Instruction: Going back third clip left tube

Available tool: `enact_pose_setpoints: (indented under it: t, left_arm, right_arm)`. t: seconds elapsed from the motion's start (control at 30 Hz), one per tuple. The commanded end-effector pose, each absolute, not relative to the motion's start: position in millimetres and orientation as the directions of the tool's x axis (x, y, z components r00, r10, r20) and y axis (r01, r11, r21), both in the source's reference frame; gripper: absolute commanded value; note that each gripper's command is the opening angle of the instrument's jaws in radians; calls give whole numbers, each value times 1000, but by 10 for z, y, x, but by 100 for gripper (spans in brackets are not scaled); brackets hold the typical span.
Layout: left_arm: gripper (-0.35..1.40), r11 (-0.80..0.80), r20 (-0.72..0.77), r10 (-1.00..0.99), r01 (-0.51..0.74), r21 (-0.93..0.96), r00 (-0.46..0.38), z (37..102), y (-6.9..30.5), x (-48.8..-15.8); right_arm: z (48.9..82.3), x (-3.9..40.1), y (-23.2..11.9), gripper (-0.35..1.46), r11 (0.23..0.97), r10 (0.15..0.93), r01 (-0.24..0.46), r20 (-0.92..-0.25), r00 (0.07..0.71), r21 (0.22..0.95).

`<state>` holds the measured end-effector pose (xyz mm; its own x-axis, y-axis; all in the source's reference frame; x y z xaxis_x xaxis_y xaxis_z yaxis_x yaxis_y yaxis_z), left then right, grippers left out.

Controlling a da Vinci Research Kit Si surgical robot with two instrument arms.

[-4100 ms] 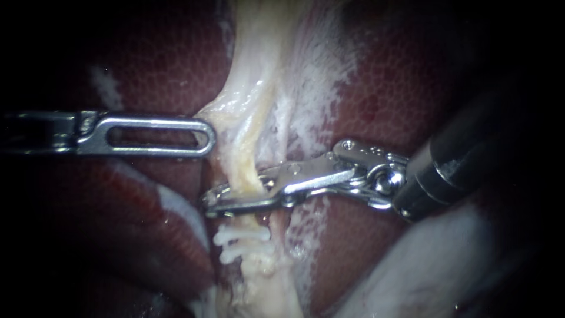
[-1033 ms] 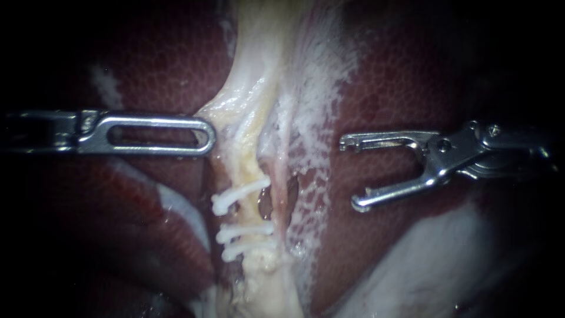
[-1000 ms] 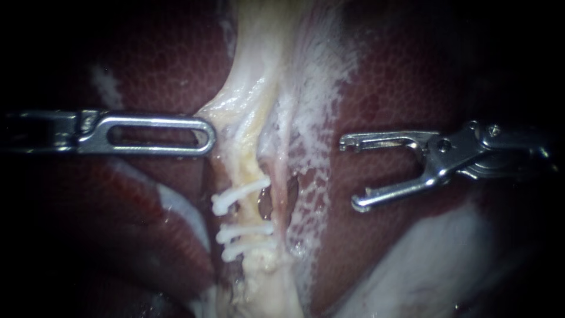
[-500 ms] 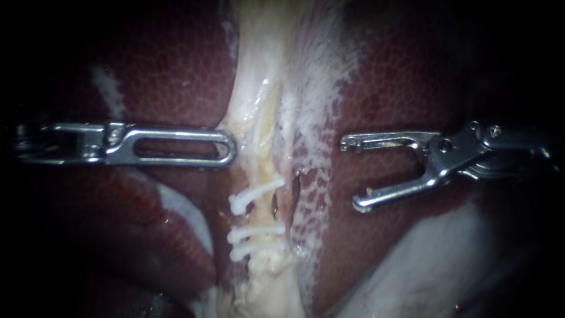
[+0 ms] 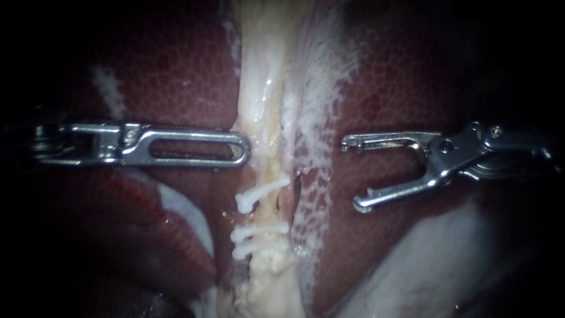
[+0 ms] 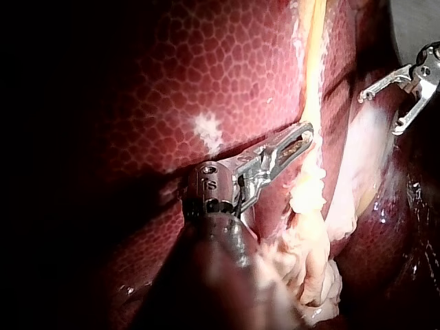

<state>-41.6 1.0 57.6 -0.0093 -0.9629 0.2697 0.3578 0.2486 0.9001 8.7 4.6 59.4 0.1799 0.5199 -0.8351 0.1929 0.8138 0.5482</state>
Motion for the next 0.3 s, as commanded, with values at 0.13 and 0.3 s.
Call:
enact_pose_setpoints:
  t: [0.13, 0.3]
  left_arm:
    - [-35, 249, 270, -963, 357, 900, -9, 576, 10, -416]
    - [-35, 249, 270, -963, 357, 900, -9, 576, 10, -416]
  right_arm:
    - [594, 87, 47, 60, 814, 520, 192, -835, 180, 548]
    - [594, 86, 46, 60, 814, 520, 192, -835, 180, 548]
